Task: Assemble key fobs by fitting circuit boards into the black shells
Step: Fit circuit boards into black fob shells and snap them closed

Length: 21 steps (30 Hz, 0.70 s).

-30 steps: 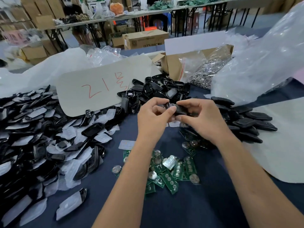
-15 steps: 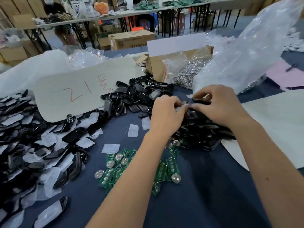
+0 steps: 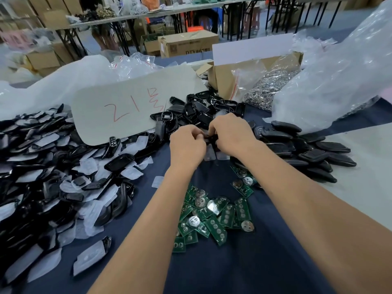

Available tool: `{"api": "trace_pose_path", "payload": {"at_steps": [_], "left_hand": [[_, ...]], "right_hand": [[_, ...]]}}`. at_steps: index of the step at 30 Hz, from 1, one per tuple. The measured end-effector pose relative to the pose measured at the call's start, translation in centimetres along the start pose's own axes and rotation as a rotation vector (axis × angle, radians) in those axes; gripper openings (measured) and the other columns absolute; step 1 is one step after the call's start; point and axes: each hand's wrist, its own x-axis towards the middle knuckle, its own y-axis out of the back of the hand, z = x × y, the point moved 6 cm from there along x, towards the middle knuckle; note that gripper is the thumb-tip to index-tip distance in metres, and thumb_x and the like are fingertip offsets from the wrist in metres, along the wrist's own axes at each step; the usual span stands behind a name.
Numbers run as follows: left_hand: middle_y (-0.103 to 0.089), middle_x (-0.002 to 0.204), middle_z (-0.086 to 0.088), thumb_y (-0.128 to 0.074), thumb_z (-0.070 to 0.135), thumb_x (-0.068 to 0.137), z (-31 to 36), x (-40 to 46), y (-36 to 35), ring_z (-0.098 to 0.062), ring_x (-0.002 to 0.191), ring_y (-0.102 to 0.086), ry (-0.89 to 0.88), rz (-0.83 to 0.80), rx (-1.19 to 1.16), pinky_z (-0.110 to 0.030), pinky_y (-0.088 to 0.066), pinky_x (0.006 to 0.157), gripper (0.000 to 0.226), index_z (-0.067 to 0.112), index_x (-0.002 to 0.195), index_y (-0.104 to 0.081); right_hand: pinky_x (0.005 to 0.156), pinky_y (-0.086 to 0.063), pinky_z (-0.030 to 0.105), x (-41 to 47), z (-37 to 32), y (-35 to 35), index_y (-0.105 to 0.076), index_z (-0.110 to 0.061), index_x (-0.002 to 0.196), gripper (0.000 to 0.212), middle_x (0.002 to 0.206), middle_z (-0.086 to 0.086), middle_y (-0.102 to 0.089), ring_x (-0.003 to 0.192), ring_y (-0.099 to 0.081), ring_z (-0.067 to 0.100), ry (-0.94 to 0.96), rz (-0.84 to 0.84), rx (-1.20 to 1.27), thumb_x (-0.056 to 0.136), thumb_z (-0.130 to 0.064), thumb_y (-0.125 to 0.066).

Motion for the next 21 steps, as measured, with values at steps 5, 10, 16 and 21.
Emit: {"api": "trace_pose_path", "payload": {"at_steps": [5, 10, 16, 21], "left_hand": [[-0.076, 0.085, -0.019, -0.068, 0.025, 0.101, -1.8, 0.0, 0.0, -0.023, 0.065, -0.074, 0.364, -0.097, -0.674, -0.034, -0.063, 0.065, 0.031, -0.005, 0.094, -0.073], [-0.075, 0.086, -0.016, -0.073, -0.001, 0.093, -3.2, -1.0, 2.5, -0.024, 0.070, -0.077, 0.347, -0.117, -0.740, -0.026, -0.061, 0.065, 0.002, -0.003, 0.092, -0.073], [-0.075, 0.079, -0.011, -0.075, 0.001, 0.092, -7.5, -2.3, 7.1, -0.021, 0.060, -0.075, 0.352, 0.194, -0.583, -0.022, -0.058, 0.059, 0.011, 0.008, 0.083, -0.073], [-0.076, 0.089, -0.012, -0.074, 0.006, 0.094, -9.4, -3.6, 8.3, -0.017, 0.062, -0.075, 0.344, 0.255, -0.569, -0.027, -0.062, 0.067, 0.012, 0.012, 0.083, -0.072]], "right_hand": [[0.076, -0.051, 0.035, -0.7, -1.5, 1.0, -0.073, -0.017, 0.085, 0.017, 0.084, -0.002, -0.072, 0.084, -0.066, 0.018, 0.148, 0.070, 0.406, 0.078, -0.002, -0.076], [0.083, -0.056, 0.030, -1.7, -2.0, 1.1, -0.072, -0.010, 0.106, 0.028, 0.095, 0.003, -0.074, 0.090, -0.070, 0.018, 0.120, 0.080, 0.526, 0.081, 0.002, -0.074], [0.065, -0.063, 0.031, -5.0, -5.1, -1.5, -0.075, -0.008, 0.091, 0.033, 0.071, 0.005, -0.077, 0.063, -0.076, 0.019, 0.092, -0.561, 0.202, 0.087, -0.040, -0.083], [0.061, -0.062, 0.035, -6.9, -7.8, -2.5, -0.076, -0.002, 0.094, 0.033, 0.081, 0.010, -0.076, 0.070, -0.077, 0.028, 0.170, -0.642, 0.079, 0.087, -0.034, -0.084]]}}
